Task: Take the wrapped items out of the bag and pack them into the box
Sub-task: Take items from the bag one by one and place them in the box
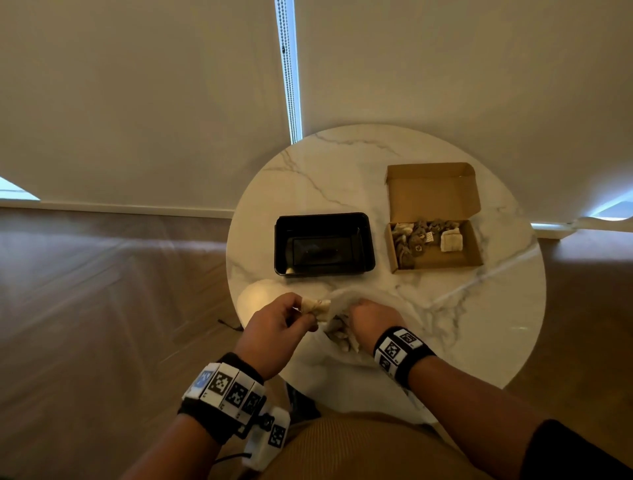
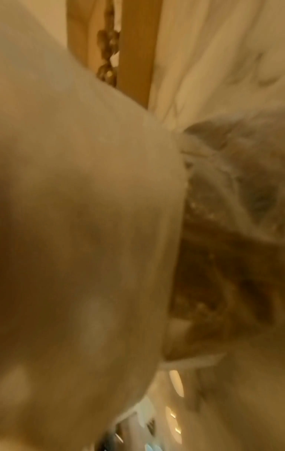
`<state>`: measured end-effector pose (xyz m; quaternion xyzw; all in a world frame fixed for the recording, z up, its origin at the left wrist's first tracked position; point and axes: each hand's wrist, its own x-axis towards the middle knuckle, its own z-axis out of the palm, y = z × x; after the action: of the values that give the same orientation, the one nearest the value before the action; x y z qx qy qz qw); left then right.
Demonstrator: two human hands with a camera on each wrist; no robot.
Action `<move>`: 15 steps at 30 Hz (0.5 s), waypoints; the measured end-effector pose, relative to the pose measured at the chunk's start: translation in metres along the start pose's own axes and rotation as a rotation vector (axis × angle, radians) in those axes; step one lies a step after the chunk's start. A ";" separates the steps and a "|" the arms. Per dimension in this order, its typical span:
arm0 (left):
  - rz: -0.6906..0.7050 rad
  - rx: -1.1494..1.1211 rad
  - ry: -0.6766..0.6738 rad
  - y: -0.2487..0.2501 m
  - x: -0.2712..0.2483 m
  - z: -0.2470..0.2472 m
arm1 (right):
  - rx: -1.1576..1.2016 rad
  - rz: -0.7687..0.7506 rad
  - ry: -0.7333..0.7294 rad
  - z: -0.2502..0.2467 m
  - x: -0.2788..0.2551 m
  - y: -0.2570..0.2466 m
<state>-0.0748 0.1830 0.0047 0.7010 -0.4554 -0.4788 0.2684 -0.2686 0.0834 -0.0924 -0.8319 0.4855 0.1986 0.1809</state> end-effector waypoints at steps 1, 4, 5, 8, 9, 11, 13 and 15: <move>-0.005 0.004 0.001 0.001 -0.001 -0.001 | 0.030 0.015 -0.004 0.000 0.001 0.002; -0.006 0.006 0.002 0.002 0.001 -0.002 | 0.194 0.067 0.007 -0.011 -0.008 0.010; 0.000 0.008 0.000 0.002 0.002 -0.003 | 0.283 0.083 0.024 -0.014 -0.013 0.013; 0.011 0.013 -0.002 0.000 0.006 -0.004 | 0.583 0.093 0.103 -0.027 -0.032 0.023; 0.013 0.014 -0.003 0.000 0.007 -0.004 | 0.675 0.090 0.136 -0.030 -0.038 0.026; 0.023 0.015 -0.007 0.001 0.009 -0.003 | 0.851 0.090 0.177 -0.037 -0.048 0.032; 0.028 0.016 -0.011 0.002 0.012 -0.002 | 1.011 0.095 0.184 -0.040 -0.056 0.038; 0.039 0.024 -0.014 0.002 0.014 0.000 | 1.126 0.114 0.187 -0.044 -0.063 0.043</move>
<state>-0.0736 0.1696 0.0003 0.6918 -0.4765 -0.4730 0.2658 -0.3283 0.0877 -0.0275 -0.5938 0.5744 -0.1556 0.5415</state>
